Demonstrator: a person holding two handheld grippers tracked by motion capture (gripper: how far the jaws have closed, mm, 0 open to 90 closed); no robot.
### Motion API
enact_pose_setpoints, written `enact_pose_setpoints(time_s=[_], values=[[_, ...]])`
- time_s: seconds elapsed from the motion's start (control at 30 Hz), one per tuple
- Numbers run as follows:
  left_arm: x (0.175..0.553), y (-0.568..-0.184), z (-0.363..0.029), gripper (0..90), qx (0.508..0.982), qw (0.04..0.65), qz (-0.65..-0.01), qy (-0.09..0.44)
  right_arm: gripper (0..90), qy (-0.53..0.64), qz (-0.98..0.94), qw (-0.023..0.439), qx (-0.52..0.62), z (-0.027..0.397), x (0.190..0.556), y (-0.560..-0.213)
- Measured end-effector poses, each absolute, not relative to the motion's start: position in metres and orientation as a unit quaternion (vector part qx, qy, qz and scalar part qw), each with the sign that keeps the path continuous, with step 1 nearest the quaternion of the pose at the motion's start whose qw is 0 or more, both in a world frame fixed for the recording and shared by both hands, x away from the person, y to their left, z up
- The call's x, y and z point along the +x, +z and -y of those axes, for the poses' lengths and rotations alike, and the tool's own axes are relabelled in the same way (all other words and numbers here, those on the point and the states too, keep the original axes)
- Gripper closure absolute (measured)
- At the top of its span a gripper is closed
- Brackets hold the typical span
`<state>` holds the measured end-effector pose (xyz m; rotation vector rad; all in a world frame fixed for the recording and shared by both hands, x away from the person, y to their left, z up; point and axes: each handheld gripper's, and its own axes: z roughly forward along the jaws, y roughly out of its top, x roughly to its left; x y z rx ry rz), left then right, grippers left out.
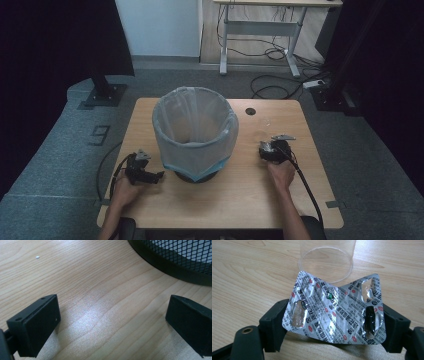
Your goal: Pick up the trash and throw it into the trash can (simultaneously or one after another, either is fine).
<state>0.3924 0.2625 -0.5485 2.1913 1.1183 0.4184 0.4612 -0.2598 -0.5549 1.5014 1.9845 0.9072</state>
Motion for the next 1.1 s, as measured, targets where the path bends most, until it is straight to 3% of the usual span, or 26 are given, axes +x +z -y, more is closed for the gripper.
enact_pose_setpoints(time_s=[0.37,1.1], values=[[0.392,-0.549,-0.262,0.0,0.833,0.317,-0.425,0.159,25.9,0.352,-0.734,0.213,0.540,0.267,0.456,-0.550],[0.392,-0.549,-0.262,0.0,0.833,0.318,-0.425,0.159,25.2,0.374,-0.789,0.173,0.456,0.268,0.435,-0.521]])
